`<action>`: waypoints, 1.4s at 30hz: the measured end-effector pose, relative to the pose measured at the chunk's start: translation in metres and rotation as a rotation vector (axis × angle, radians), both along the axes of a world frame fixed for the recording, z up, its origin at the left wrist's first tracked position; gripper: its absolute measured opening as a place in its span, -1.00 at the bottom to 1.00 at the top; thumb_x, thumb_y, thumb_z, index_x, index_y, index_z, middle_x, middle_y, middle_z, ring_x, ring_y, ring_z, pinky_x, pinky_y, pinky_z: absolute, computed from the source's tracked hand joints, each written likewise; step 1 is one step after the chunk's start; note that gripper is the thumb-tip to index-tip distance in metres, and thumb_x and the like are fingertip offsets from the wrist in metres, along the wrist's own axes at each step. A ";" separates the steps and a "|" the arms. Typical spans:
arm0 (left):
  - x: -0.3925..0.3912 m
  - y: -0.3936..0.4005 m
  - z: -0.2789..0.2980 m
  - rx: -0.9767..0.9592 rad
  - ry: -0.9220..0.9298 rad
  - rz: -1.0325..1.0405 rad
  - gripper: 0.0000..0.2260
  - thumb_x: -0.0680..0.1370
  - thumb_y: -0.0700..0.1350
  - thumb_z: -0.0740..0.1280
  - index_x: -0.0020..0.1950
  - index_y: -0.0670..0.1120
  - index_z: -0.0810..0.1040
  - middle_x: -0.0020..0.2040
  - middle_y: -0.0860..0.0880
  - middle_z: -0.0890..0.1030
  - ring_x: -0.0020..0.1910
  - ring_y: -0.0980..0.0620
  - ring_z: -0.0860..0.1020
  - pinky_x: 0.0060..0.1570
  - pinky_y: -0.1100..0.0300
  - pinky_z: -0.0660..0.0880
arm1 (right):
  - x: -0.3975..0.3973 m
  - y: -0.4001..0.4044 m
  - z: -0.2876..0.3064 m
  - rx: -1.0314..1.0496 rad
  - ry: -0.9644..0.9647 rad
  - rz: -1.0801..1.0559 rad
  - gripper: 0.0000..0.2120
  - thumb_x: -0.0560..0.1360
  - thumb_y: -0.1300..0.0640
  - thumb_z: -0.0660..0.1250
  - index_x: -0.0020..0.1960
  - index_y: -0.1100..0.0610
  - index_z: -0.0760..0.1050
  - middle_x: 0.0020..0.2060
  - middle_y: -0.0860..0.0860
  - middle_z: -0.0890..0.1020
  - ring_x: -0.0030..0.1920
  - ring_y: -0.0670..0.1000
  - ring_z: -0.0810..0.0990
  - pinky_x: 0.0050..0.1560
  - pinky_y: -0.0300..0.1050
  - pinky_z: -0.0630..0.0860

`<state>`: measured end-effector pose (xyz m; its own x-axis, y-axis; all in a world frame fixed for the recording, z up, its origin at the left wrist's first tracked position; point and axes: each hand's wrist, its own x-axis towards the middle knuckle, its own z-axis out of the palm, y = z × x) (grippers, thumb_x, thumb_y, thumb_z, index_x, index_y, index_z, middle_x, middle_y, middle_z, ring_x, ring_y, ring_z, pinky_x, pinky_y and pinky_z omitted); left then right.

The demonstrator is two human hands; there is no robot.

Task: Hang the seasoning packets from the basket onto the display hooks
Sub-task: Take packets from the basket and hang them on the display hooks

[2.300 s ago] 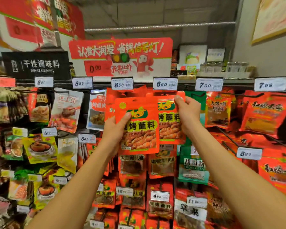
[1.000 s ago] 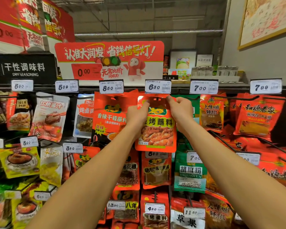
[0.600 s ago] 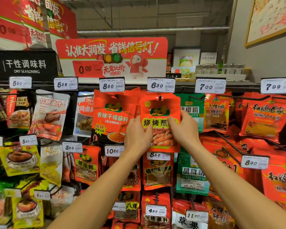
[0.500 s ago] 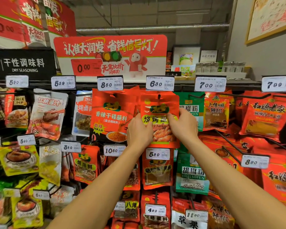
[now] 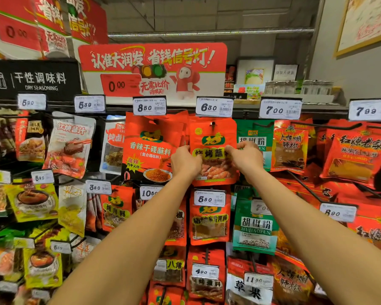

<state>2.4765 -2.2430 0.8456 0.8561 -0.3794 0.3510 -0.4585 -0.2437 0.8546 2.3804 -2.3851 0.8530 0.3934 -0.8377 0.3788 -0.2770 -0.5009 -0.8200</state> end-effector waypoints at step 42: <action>-0.108 0.231 -0.689 0.509 1.349 0.107 -0.84 0.61 -0.29 0.30 -0.11 -0.07 0.52 -0.18 -0.07 0.56 -0.29 -0.01 0.53 -0.23 0.17 0.53 | -0.184 0.191 -0.741 1.266 0.612 -0.061 -0.87 0.59 0.17 0.31 -0.12 0.14 0.56 -0.33 -0.02 0.67 -0.31 -0.03 0.64 -0.21 -0.11 0.64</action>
